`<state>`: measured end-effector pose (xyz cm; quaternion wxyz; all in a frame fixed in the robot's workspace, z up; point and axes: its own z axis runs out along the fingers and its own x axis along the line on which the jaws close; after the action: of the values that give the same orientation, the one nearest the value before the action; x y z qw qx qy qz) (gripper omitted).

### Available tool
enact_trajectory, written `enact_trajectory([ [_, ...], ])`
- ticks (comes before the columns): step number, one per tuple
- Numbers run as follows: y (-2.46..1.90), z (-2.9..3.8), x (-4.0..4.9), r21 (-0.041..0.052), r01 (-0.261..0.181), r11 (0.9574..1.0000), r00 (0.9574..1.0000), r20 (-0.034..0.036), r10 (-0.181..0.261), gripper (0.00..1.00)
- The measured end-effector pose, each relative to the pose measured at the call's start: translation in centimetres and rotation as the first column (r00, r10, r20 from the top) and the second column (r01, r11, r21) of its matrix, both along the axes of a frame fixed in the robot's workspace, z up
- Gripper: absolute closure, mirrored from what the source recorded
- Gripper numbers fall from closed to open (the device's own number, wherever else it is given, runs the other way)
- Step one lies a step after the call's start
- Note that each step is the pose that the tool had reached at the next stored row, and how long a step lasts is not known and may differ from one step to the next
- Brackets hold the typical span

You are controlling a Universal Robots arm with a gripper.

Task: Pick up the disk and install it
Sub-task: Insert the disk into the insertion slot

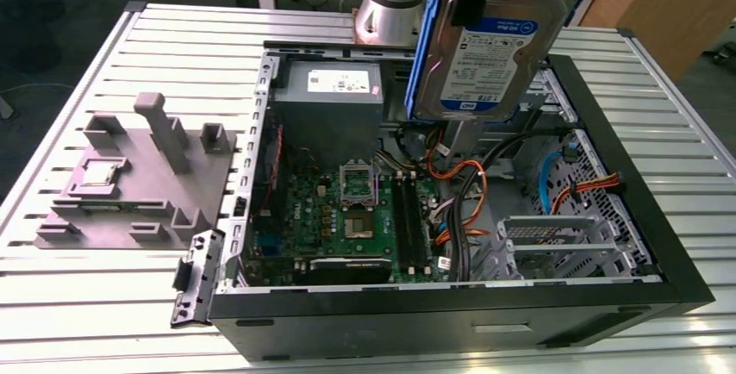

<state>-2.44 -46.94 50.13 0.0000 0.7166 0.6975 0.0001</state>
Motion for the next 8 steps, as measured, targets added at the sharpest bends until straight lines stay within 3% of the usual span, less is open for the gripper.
enact_trajectory([
  [8,-0.30,-0.01,0.00,0.0002,0.000,1.0000,1.0000,0.0001,0.000,0.63],
])
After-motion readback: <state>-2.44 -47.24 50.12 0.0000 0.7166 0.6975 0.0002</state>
